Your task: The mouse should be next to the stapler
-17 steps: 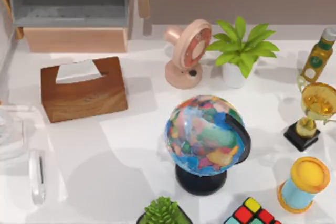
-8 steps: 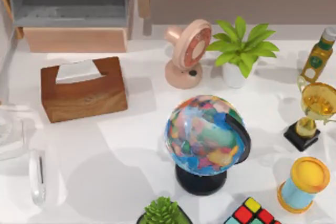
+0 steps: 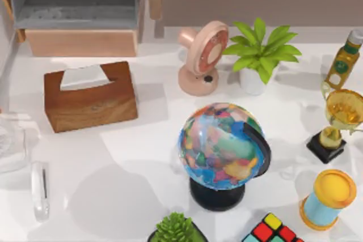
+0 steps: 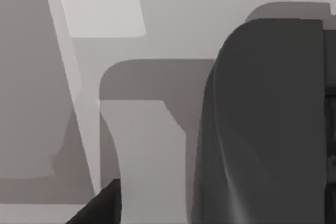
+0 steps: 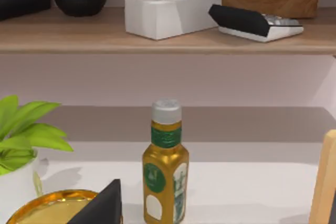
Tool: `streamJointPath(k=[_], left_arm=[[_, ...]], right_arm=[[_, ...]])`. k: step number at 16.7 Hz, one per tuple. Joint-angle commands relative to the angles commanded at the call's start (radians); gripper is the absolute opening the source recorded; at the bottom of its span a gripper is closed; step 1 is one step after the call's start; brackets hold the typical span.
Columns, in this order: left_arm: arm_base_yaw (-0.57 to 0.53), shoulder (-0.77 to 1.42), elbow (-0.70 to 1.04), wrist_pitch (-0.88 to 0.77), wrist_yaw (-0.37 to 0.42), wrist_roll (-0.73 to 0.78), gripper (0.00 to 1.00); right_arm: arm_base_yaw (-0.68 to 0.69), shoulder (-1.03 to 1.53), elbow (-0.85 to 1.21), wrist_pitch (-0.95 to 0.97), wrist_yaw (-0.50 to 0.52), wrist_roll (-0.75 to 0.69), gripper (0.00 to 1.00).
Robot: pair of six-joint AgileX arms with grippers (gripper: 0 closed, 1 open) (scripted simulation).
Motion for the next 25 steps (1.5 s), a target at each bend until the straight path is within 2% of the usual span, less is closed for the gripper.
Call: streamJointPath(k=[2, 15, 25], left_arm=[[0.000, 0.000, 0.000, 0.000, 0.000, 0.000, 1.00], [0.000, 0.000, 0.000, 0.000, 0.000, 0.000, 0.02], [0.002, -0.003, 0.000, 0.000, 0.000, 0.002, 0.00]], right_arm=[[0.000, 0.000, 0.000, 0.000, 0.000, 0.000, 1.00], [0.000, 0.000, 0.000, 0.000, 0.000, 0.000, 1.00], [0.000, 0.000, 0.000, 0.000, 0.000, 0.000, 1.00]])
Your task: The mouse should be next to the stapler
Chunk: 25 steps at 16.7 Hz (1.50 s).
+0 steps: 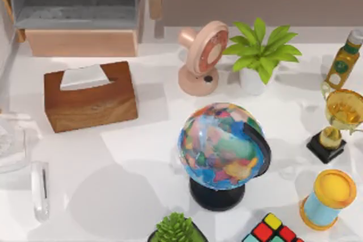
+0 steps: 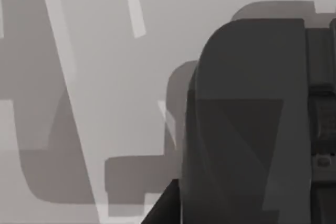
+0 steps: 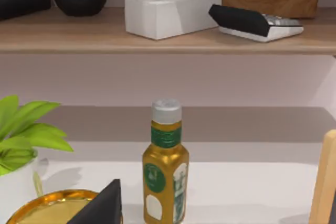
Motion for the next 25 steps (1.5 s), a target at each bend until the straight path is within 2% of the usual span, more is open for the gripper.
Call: streamJointPath(k=[7, 12, 17, 25], left_arm=[[0.008, -0.177, -0.120, 0.030, -0.007, -0.117, 0.00], [-0.060, -0.417, -0.295, 0.127, -0.040, -0.284, 0.00], [-0.217, -0.655, -0.544, 0.238, -0.077, -0.481, 0.00], [-0.564, -0.916, -1.027, 0.378, -0.114, -0.816, 0.00]], right_arm=[[0.000, 0.000, 0.000, 0.000, 0.000, 0.000, 1.00], [0.000, 0.000, 0.000, 0.000, 0.000, 0.000, 1.00], [0.000, 0.000, 0.000, 0.000, 0.000, 0.000, 1.00], [0.000, 0.000, 0.000, 0.000, 0.000, 0.000, 1.00]])
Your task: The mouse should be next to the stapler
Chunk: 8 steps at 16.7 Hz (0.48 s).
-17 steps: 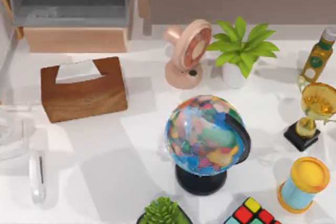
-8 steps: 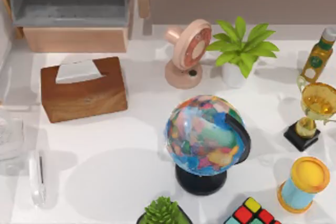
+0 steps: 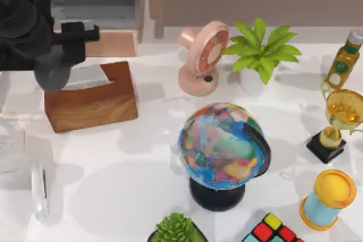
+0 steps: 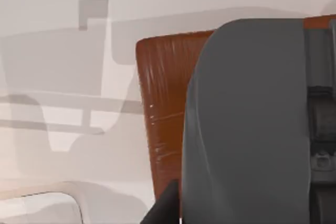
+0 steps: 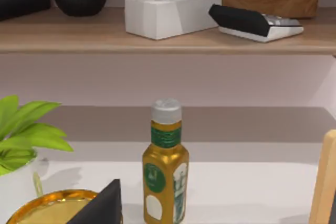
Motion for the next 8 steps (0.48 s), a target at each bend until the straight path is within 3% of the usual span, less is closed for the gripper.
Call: streamJointPath(k=[8], left_arm=[[-0.300, -0.104, -0.403, 0.080, 0.001, -0.237, 0.00]], right_arm=[[0.000, 0.000, 0.000, 0.000, 0.000, 0.000, 1.00]])
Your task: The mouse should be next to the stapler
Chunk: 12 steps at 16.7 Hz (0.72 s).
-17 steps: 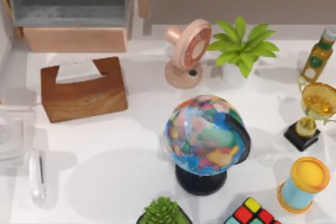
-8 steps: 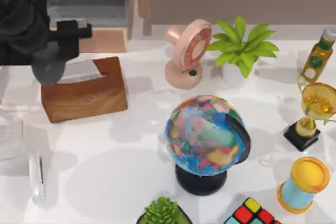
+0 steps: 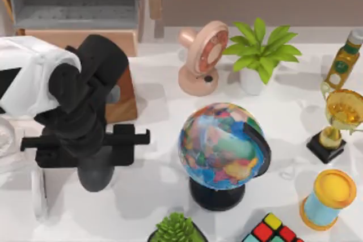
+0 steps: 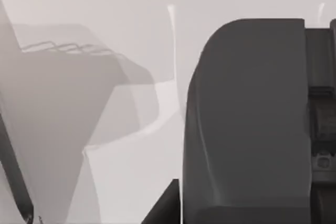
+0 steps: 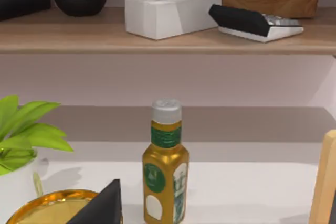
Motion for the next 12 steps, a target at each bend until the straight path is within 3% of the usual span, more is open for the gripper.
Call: streamJointPath(k=[4, 12], left_arm=[[-0.062, -0.012, -0.078, 0.012, 0.001, -0.041, 0.00], [-0.062, -0.004, -0.076, 0.003, -0.003, -0.029, 0.00]], right_arm=[[0.000, 0.000, 0.000, 0.000, 0.000, 0.000, 1.00], [0.000, 0.000, 0.000, 0.000, 0.000, 0.000, 1.00]])
